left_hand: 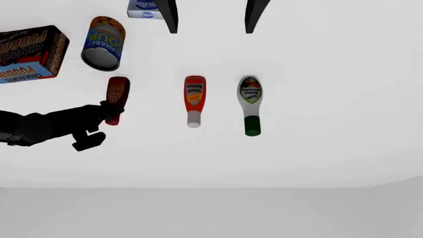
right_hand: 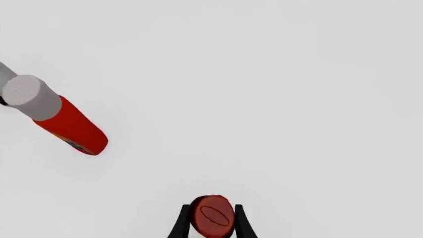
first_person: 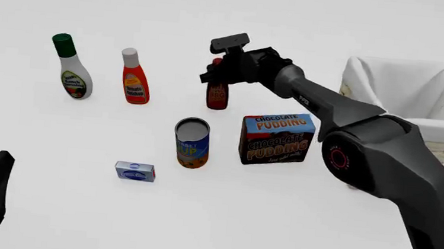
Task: Pick the bbq sauce and place it in the basket.
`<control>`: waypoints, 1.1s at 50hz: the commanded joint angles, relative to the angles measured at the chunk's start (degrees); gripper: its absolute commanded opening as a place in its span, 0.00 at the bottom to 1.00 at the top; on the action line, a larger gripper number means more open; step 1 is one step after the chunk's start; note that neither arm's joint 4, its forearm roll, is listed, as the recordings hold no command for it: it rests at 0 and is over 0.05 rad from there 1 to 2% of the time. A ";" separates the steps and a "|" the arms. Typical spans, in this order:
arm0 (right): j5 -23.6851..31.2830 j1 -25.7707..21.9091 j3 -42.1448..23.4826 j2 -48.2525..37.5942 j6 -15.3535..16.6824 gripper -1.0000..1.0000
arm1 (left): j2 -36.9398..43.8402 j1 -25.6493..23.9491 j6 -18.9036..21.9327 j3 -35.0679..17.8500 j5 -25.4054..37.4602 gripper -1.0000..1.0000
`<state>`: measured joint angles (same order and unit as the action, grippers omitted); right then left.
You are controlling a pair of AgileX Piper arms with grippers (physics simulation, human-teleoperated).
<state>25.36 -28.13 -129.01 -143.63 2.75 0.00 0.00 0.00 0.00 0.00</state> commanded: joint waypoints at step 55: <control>3.37 0.79 16.59 37.67 5.58 0.00 | 0.00 0.00 0.00 0.00 0.00 1.00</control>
<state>28.96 -27.97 -116.59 -113.39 8.46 0.00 0.00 0.00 0.00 0.00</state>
